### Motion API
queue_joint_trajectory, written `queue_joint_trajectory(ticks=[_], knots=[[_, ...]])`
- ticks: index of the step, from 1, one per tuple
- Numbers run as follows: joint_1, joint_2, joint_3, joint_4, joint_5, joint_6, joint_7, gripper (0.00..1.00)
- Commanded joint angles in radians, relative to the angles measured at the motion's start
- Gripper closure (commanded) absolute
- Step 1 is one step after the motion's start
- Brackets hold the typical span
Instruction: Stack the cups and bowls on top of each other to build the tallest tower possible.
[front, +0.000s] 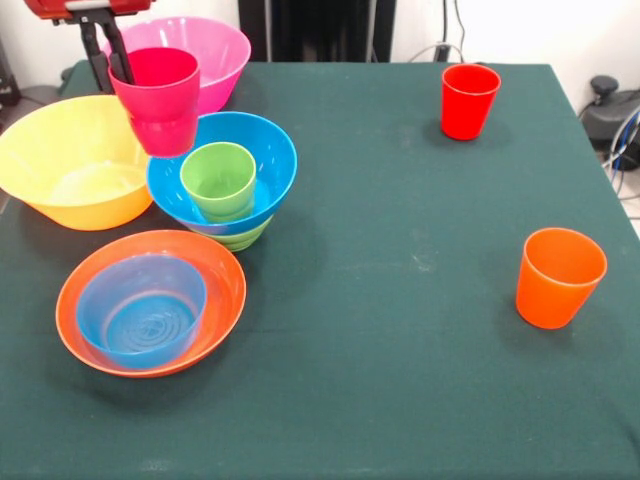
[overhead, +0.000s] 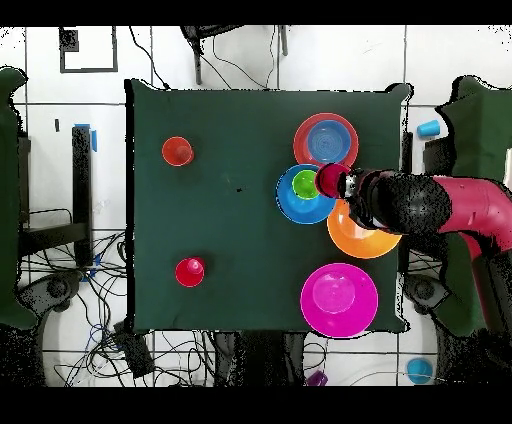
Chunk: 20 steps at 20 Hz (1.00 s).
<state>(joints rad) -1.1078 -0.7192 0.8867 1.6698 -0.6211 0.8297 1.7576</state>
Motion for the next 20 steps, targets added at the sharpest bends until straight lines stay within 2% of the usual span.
queue_joint_trajectory(ticks=[1, 20], knots=[[0.024, 0.011, 0.028, 0.048, -0.009, 0.114, -0.296, 1.00], [0.010, 0.002, 0.040, 0.057, -0.003, 0.122, -0.293, 1.00]])
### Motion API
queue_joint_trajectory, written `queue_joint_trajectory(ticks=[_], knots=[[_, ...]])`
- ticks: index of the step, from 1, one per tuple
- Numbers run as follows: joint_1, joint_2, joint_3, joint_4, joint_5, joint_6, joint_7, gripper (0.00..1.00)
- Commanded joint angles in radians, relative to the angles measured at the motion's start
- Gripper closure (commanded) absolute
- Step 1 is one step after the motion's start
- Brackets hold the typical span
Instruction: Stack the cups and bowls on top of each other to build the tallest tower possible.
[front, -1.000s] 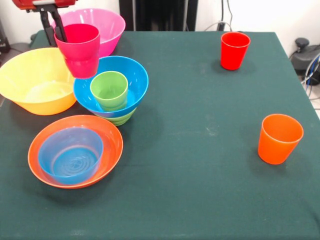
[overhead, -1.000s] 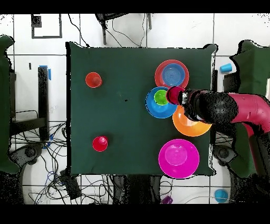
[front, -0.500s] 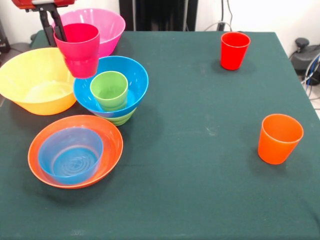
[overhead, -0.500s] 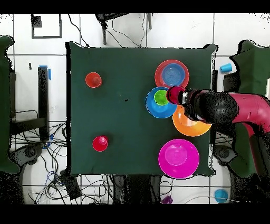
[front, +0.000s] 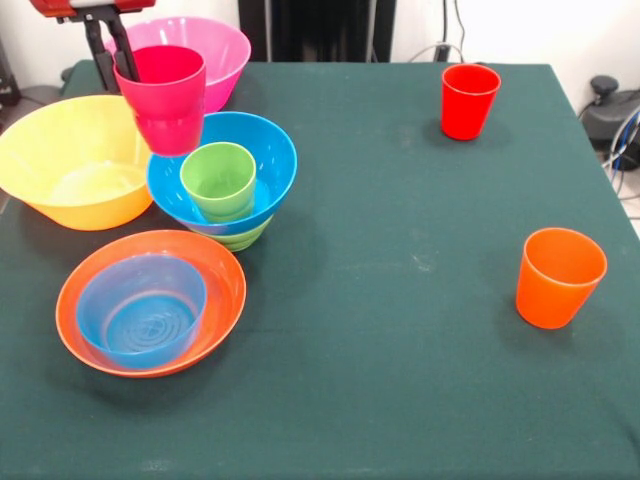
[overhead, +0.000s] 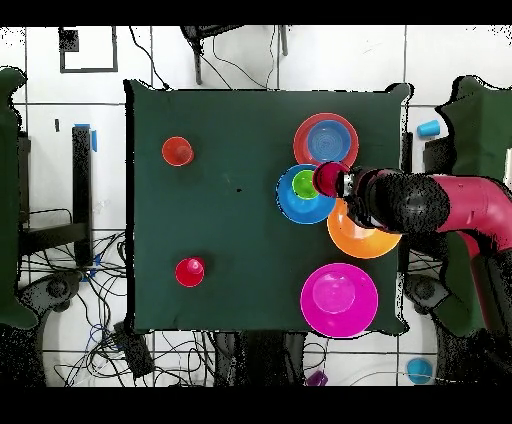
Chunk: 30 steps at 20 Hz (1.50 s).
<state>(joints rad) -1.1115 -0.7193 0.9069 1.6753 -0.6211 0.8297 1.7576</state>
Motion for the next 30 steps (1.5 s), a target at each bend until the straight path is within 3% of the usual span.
queue_joint_trajectory(ticks=[1, 19, 27, 30], knots=[[0.014, 0.002, 0.019, 0.052, -0.006, 0.121, -0.294, 1.00], [-0.027, 0.007, 0.040, 0.069, -0.019, 0.124, -0.321, 1.00], [-0.020, 0.016, 0.030, 0.067, -0.044, 0.111, -0.310, 1.00], [-0.049, 0.020, 0.031, 0.099, -0.075, 0.072, -0.335, 1.00]])
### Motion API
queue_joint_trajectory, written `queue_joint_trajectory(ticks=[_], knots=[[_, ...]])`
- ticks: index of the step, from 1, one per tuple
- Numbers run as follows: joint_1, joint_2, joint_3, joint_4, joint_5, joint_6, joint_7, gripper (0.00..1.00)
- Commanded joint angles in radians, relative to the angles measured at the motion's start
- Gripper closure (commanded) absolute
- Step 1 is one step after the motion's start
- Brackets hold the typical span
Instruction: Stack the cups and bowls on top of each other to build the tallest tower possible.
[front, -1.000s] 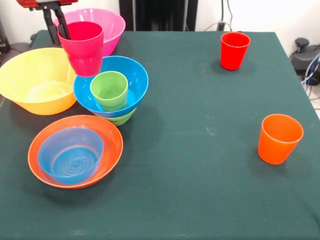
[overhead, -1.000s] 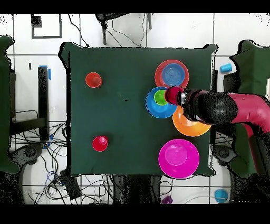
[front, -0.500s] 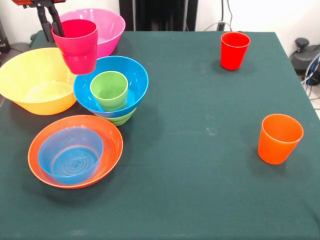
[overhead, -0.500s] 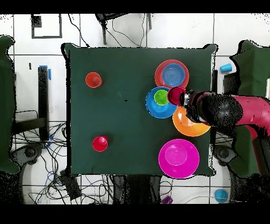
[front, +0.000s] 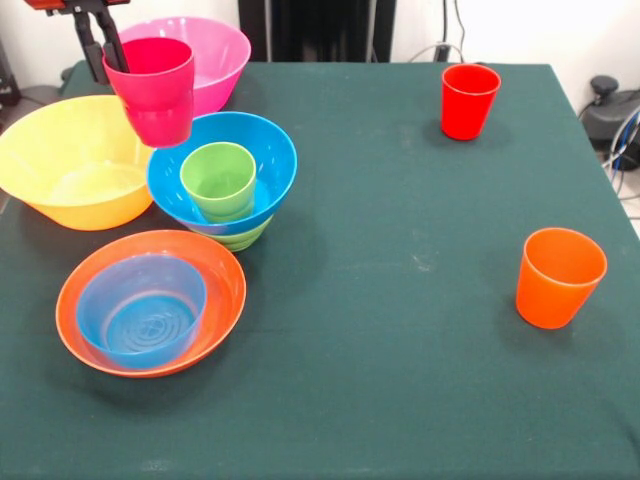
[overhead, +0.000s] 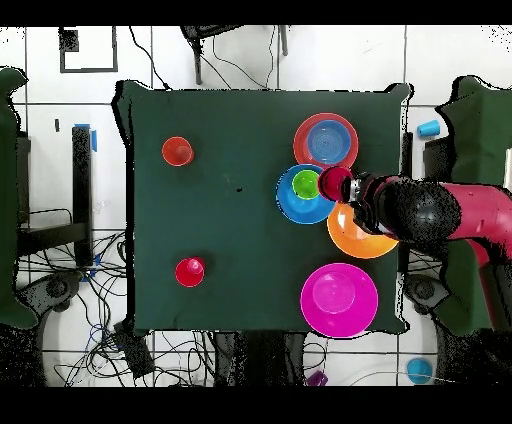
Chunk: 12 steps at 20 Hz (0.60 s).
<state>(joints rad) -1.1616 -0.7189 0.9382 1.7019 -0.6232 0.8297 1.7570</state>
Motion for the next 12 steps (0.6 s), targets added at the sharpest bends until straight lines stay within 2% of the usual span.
queue_joint_trajectory(ticks=[1, 6, 12], knots=[[-0.005, 0.022, -0.001, 0.081, -0.082, 0.060, -0.338, 1.00], [-0.038, 0.060, -0.001, 0.110, -0.133, -0.005, -0.347, 1.00], [-0.043, 0.087, 0.006, 0.090, -0.152, 0.008, -0.350, 1.00]])
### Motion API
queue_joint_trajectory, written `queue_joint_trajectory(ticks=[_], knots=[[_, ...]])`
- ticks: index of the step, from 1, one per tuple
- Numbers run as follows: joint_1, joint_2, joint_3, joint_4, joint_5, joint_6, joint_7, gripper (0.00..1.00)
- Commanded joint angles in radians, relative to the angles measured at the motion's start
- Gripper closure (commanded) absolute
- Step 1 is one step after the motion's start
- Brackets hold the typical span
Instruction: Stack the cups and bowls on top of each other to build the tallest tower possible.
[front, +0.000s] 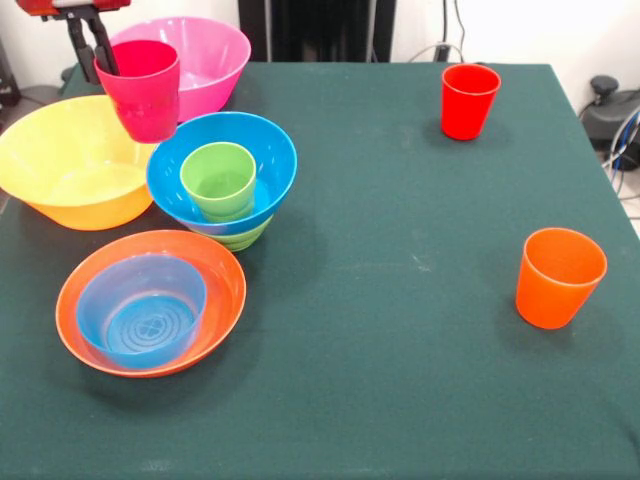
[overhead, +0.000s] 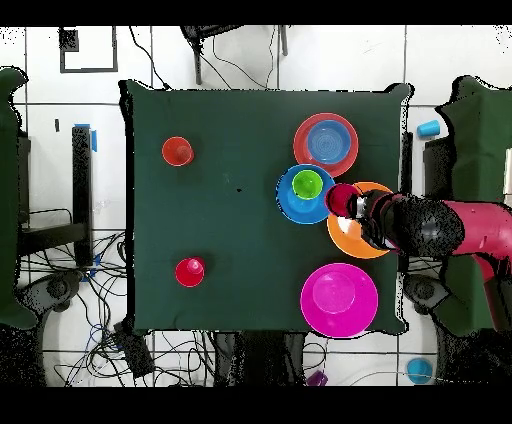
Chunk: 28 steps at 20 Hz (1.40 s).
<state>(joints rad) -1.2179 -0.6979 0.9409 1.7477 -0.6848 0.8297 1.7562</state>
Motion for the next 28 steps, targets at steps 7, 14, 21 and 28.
queue_joint_trajectory(ticks=[7, 14, 21, 28], knots=[[0.008, 0.076, 0.011, 0.024, -0.099, 0.028, -0.367, 1.00], [-0.003, 0.094, 0.006, 0.016, -0.126, 0.012, -0.391, 1.00], [-0.004, 0.105, 0.001, 0.022, -0.140, -0.005, -0.381, 1.00], [-0.016, 0.106, 0.002, 0.020, -0.149, -0.007, -0.401, 1.00]])
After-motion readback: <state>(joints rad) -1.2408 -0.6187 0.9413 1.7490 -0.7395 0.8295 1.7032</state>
